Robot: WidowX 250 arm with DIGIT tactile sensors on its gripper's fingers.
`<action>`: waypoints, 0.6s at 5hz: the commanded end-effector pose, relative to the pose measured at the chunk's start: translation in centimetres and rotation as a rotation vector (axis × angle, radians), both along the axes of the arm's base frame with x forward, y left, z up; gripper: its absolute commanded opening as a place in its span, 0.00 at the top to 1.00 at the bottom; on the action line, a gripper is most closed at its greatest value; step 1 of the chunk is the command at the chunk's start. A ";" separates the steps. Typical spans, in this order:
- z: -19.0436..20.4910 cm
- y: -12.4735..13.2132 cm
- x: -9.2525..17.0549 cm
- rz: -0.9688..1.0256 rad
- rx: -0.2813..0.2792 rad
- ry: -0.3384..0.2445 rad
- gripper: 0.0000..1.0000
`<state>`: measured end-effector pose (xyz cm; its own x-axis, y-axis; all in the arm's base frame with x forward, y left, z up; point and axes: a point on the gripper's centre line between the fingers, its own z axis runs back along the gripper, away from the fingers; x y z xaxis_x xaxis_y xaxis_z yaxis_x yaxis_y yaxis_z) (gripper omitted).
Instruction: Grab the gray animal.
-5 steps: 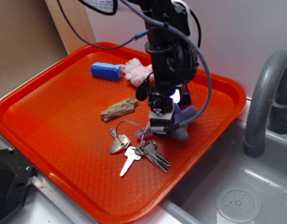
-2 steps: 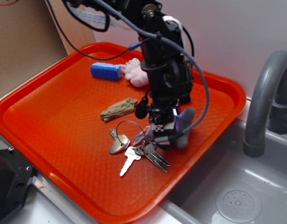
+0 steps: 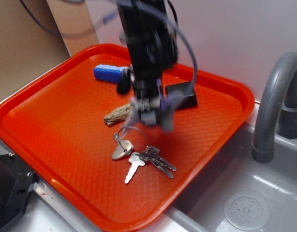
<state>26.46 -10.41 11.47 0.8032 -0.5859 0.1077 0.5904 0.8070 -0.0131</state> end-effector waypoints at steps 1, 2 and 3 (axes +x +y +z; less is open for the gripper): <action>12.0 3.1 -1.3 0.489 0.070 -0.251 1.00; 15.3 5.2 -3.3 0.716 0.123 -0.293 1.00; 16.7 6.1 -4.6 0.766 0.118 -0.303 1.00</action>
<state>22.84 -2.20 26.57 0.9573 0.0526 0.2844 -0.1128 0.9734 0.1996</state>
